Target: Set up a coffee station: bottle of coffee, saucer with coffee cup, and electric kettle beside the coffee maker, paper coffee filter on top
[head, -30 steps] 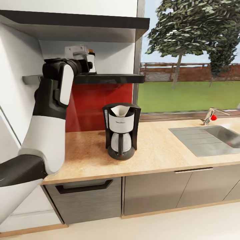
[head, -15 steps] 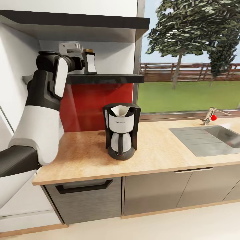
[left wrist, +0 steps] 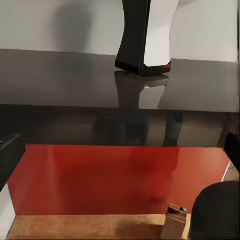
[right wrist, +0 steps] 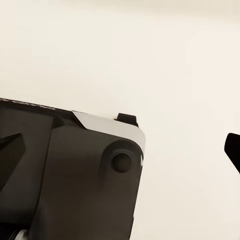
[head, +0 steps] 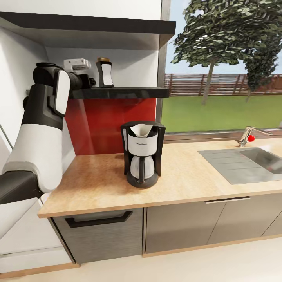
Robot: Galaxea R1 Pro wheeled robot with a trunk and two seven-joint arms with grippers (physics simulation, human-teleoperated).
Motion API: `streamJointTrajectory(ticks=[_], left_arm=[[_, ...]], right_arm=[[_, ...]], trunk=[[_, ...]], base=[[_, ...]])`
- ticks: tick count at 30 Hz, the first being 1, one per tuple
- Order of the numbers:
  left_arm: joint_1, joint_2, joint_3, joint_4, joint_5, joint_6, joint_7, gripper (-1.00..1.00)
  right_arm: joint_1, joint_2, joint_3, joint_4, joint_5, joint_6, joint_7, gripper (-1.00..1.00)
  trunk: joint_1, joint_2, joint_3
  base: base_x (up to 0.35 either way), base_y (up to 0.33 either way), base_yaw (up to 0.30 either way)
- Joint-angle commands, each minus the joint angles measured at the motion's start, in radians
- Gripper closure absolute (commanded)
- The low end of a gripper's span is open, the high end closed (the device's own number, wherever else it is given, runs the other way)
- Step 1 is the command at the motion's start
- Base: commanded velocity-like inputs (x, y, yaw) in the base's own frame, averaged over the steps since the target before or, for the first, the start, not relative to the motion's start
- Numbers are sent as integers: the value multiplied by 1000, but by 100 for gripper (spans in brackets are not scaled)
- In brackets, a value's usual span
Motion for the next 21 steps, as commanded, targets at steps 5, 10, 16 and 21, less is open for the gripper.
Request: streamJointTrajectory(ticks=[5,10,16,21], left_arm=[[-29,-3,30,28,6,32,-6,-100],[-255,-3,33,326,5,52,-6,-100],[-341,-6,36,361,4,51,-6,-100],[-375,-7,35,382,5,50,-6,-100]], right_arm=[[-1,0,-8,1,11,-3,-4,-100],[-1,0,-8,1,11,-3,-4,-100],[-1,0,-8,1,11,-3,-4,-100],[-1,0,-8,1,12,-3,-4,-100]], trunk=[[1,-2,-2],[1,-2,-2],[1,-2,-2],[1,-2,-2]], base=[[0,0,0],[0,0,0],[0,0,0],[0,0,0]])
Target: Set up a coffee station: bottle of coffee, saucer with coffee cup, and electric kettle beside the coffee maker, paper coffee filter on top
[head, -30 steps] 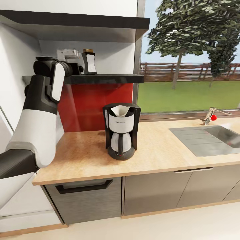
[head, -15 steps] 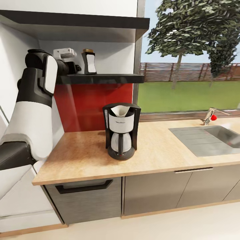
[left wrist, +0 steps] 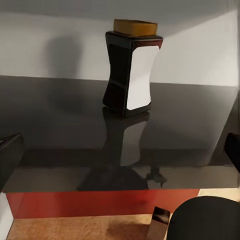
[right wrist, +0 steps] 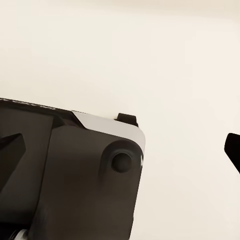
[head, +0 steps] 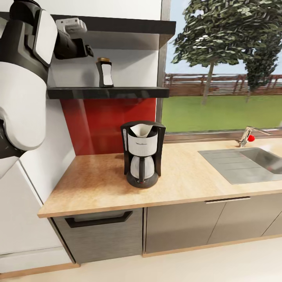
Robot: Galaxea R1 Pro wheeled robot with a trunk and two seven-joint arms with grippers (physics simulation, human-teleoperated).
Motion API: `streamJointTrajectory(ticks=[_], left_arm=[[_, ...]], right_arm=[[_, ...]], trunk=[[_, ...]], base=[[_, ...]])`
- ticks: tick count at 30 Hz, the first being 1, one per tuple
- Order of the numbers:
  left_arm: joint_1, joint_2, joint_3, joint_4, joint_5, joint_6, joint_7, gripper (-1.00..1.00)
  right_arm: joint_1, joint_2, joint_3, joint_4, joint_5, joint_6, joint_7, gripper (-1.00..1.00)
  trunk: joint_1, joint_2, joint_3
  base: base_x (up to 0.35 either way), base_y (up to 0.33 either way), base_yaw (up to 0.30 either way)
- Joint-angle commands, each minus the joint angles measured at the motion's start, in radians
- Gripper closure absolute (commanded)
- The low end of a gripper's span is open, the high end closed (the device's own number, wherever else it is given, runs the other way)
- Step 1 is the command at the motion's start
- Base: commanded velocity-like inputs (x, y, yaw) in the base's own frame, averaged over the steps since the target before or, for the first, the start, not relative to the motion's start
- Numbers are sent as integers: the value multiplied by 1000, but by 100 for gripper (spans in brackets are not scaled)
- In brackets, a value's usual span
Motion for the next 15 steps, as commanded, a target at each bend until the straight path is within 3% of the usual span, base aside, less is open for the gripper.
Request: streamJointTrajectory(ticks=[1,8,11,15], left_arm=[[-6,-1,4,2,7,3,8,-100],[3,11,-1,-8,11,3,-28,-100],[20,67,-10,-12,10,0,-133,-100],[24,90,-14,-15,9,-1,-160,-100]], right_arm=[[-1,0,-8,1,10,-3,-4,-100],[-1,-1,-8,1,10,-3,-4,-100],[-1,-3,-8,2,10,-3,-4,-100],[-1,-3,-8,3,10,-3,-4,-100]], trunk=[[1,-2,-2],[1,-2,-2],[1,-2,-2],[1,-2,-2]], base=[[0,0,0],[0,0,-1],[0,0,-175],[0,0,-275]])
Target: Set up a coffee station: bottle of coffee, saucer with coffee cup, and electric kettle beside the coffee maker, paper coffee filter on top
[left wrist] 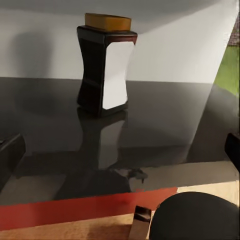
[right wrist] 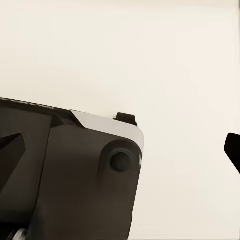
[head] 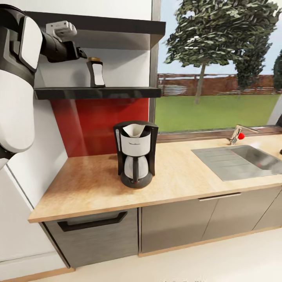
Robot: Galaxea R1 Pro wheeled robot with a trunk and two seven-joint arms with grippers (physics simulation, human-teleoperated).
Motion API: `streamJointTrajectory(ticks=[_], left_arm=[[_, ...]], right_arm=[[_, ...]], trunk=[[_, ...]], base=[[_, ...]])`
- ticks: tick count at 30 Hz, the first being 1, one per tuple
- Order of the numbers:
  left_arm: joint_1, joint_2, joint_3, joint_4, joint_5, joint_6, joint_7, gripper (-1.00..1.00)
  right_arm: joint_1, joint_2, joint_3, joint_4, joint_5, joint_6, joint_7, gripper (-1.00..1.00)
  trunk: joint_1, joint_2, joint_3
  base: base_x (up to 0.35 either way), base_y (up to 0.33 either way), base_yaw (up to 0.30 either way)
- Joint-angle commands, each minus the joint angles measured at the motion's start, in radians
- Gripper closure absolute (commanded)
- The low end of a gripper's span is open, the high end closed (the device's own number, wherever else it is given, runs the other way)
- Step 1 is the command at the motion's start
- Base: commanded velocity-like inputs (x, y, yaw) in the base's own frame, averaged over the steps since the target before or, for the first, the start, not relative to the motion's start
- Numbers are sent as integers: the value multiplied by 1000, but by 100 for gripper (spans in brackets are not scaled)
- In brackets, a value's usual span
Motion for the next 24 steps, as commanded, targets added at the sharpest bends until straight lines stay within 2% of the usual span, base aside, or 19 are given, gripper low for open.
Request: streamJointTrajectory(ticks=[1,5,9,17,24], left_arm=[[-1,1,-4,-1,6,4,-1,-100],[0,1,-46,-1,-8,4,-2,-100],[0,-1,-75,-2,-59,2,0,-100],[3,0,-79,-11,-66,1,2,-100],[58,-1,-83,-38,-69,1,5,-100]], right_arm=[[-1,0,-8,1,10,-3,-4,-100],[-1,0,-8,2,10,-3,-4,-100],[-1,0,-8,2,10,-3,-4,-100],[-1,0,-8,2,10,-3,-4,-100],[0,0,-8,3,10,-3,-4,-100]], trunk=[[1,-2,-2],[1,-2,-2],[1,-2,-2],[1,-2,-2],[1,-2,-2]], base=[[0,0,-291],[0,0,-293],[51,39,-165],[187,239,-8],[176,276,0]])
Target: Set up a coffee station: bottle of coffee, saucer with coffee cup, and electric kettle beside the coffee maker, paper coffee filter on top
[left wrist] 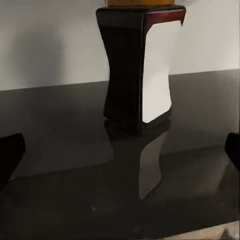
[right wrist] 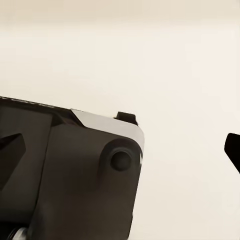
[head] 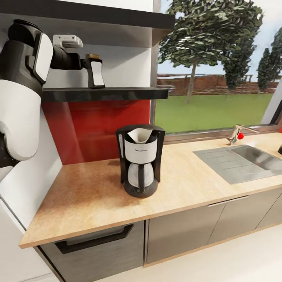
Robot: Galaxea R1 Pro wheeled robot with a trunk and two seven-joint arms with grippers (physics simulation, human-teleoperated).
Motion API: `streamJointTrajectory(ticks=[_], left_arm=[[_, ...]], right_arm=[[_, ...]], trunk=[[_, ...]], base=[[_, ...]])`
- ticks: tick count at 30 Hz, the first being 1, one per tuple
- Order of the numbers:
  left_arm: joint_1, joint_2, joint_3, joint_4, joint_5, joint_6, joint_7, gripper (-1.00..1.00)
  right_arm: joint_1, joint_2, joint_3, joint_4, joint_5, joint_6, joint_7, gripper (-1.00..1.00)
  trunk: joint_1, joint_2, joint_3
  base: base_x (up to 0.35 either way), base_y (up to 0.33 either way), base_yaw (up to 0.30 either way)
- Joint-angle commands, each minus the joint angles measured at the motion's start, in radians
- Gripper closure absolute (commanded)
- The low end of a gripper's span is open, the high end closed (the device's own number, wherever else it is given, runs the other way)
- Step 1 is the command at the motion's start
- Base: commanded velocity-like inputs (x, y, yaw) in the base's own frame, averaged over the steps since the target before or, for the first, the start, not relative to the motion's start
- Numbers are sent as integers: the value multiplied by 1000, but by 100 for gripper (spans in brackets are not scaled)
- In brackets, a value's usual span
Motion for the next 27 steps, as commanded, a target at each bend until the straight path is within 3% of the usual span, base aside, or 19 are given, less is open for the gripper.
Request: streamJointTrajectory(ticks=[1,6,16,27], left_arm=[[2,2,-10,-3,-1,4,-4,-100],[14,4,-39,-6,-2,4,-3,-100],[19,0,-43,-8,-1,2,-1,-100],[53,5,-42,-16,-3,-78,-2,-100]], right_arm=[[-1,0,-8,1,10,-3,-5,-100],[-1,0,-8,1,10,-3,-5,-100],[1,0,-8,1,10,-3,-5,-100],[1,0,-8,0,12,-3,-5,-100]], trunk=[[1,-2,-2],[1,-2,-2],[1,-2,-2],[1,-2,-2]], base=[[175,277,0],[104,171,0],[5,8,-141],[0,0,-20]])
